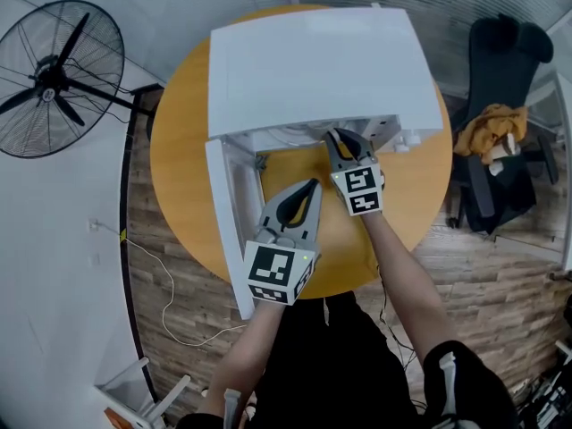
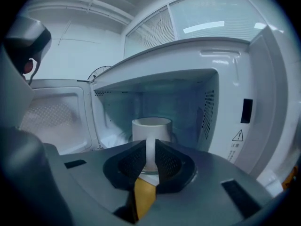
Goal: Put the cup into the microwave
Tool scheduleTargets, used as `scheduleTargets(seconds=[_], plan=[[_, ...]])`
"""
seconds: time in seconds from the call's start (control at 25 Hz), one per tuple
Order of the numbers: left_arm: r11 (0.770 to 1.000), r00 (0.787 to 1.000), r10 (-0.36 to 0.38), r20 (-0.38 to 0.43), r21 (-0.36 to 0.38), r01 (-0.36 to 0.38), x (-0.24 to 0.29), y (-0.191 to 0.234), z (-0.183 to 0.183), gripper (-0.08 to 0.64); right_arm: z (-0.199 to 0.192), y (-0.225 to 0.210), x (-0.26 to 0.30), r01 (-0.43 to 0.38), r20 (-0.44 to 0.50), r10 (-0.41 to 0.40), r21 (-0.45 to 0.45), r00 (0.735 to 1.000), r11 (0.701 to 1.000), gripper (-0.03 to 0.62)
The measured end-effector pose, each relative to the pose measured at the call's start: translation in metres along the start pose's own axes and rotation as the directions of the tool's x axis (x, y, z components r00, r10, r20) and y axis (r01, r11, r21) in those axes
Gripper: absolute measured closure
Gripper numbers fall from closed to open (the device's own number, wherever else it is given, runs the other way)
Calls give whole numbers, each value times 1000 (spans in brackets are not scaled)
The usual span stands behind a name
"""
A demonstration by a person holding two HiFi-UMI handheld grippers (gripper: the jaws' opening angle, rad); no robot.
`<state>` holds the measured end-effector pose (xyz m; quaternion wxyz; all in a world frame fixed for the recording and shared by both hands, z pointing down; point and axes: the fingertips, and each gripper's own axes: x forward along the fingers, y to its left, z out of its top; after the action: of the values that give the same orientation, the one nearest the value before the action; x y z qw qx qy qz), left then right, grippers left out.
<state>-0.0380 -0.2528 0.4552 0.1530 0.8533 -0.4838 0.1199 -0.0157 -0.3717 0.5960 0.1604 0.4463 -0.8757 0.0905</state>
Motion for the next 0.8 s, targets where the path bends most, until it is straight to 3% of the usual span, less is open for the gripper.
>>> scheduleTargets(seconds=[0.8], plan=[[1000,1000,-26,-9,-7,26,-4,7,-2,563,9,-4,50,48,-29,-51,-100,998,994,526]])
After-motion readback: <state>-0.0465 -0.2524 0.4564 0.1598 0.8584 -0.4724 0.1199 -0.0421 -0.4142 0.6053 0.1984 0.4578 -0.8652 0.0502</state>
